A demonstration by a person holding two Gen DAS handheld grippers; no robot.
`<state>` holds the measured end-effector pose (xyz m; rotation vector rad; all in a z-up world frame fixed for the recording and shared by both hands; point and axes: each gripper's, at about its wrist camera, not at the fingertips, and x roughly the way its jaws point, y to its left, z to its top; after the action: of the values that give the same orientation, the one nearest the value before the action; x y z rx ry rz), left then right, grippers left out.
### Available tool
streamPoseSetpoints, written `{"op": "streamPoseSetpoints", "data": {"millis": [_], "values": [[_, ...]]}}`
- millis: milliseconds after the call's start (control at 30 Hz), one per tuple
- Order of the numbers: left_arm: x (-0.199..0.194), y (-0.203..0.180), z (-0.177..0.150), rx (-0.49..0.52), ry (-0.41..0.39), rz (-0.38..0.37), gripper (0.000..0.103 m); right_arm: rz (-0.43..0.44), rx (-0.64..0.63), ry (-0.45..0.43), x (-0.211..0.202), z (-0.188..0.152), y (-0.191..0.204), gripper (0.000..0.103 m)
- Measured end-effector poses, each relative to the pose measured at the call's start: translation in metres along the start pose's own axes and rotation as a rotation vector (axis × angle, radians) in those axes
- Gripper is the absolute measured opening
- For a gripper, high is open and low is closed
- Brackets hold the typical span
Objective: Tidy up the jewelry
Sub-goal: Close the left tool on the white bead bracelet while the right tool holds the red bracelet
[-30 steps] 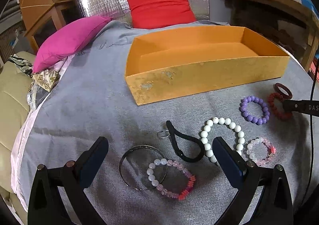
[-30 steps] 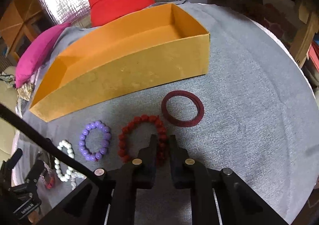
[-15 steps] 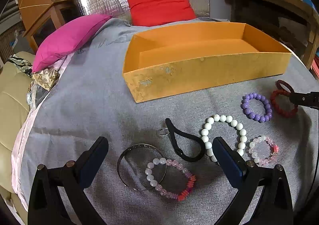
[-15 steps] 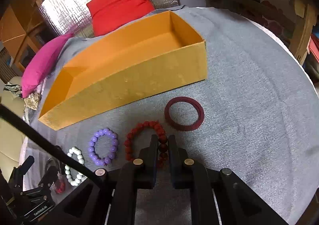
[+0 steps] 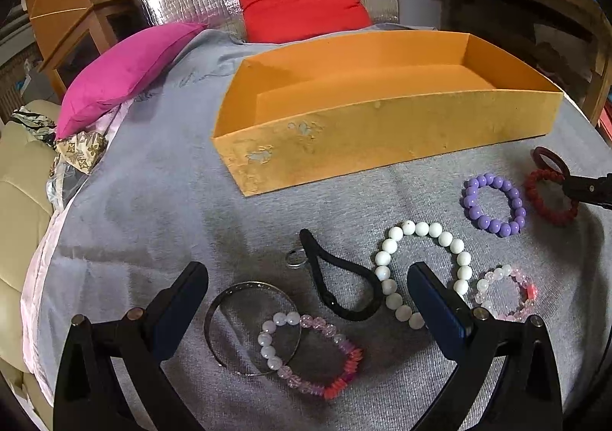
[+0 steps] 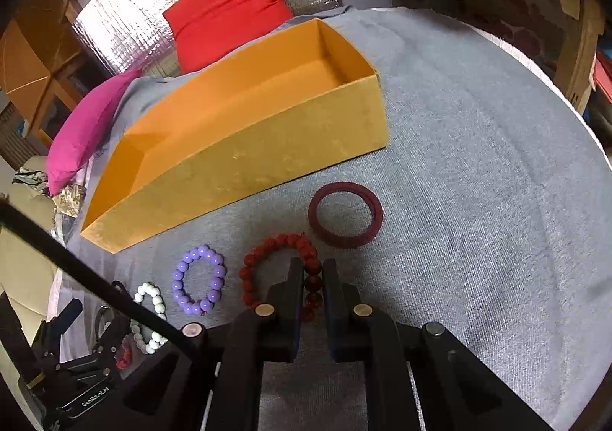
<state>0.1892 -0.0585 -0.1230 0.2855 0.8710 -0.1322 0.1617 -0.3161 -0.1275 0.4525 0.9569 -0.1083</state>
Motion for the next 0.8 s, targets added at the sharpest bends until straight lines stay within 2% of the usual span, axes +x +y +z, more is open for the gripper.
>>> {"op": "streamPoseSetpoints", "data": {"millis": [100, 200, 367, 500, 533, 633, 667, 800], "values": [[0.003, -0.002, 0.001, 0.001, 0.006, -0.002, 0.103, -0.028, 0.010, 0.008, 0.000, 0.002, -0.003, 0.012], [0.007, -0.002, 0.002, 0.002, 0.013, -0.007, 0.103, -0.029, 0.012, 0.037, 0.004, 0.004, -0.006, 0.025], [0.007, -0.001, 0.005, 0.022, -0.008, -0.033, 0.103, -0.038, -0.008, 0.032, 0.009, 0.008, -0.002, 0.025], [0.005, -0.005, 0.007, 0.055, -0.019, -0.086, 0.102, -0.049, -0.073, 0.023, 0.014, 0.007, 0.012, 0.021], [0.003, -0.005, 0.008, 0.067, -0.027, -0.100, 0.099, -0.051, -0.090, 0.025, 0.016, 0.006, 0.016, 0.011], [0.000, -0.006, 0.015, 0.076, -0.018, -0.173, 0.092, -0.078, -0.130, 0.019, 0.016, 0.003, 0.025, 0.011], [0.001, -0.007, 0.018, 0.087, -0.011, -0.194, 0.087, -0.074, -0.136, 0.013, 0.014, 0.002, 0.026, 0.011], [0.012, -0.014, 0.024, 0.123, 0.023, -0.241, 0.079, -0.046, -0.123, 0.002, 0.007, 0.000, 0.023, 0.011]]}}
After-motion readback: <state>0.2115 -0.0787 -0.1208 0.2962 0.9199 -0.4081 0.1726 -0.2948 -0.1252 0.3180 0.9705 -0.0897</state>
